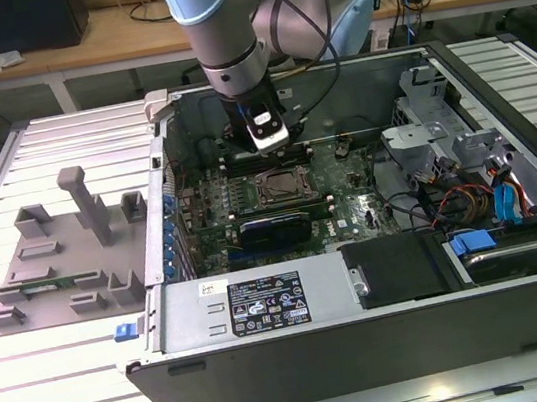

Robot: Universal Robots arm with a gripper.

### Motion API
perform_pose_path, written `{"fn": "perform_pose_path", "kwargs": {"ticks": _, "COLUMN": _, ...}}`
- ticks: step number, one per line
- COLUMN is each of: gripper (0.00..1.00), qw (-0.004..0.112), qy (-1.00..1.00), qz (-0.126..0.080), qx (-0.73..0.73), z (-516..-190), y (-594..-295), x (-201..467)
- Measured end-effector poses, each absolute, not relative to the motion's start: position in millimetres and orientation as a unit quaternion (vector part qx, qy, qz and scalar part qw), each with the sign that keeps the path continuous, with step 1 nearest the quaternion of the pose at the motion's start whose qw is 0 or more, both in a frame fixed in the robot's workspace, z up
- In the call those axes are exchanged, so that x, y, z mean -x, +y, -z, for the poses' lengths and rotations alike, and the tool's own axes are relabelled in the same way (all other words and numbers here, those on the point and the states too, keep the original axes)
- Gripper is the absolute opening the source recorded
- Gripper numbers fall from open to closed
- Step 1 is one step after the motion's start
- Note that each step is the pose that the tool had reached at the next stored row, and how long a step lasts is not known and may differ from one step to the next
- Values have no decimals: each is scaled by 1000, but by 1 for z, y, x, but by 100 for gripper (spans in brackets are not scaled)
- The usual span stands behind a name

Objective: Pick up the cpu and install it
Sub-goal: 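Install the first cpu locking lever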

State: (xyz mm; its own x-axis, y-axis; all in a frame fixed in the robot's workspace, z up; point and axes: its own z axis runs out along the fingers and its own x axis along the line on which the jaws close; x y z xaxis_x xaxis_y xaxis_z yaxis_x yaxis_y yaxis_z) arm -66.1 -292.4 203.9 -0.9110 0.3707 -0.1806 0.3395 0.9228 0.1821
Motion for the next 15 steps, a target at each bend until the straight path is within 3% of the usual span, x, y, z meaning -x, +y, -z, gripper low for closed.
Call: {"fn": "perform_pose_path", "kwargs": {"ticks": 15, "gripper": 11, "qw": 138, "qy": 971, "qz": -61, "qx": -185, "z": -196, "y": -293, "x": 68}}
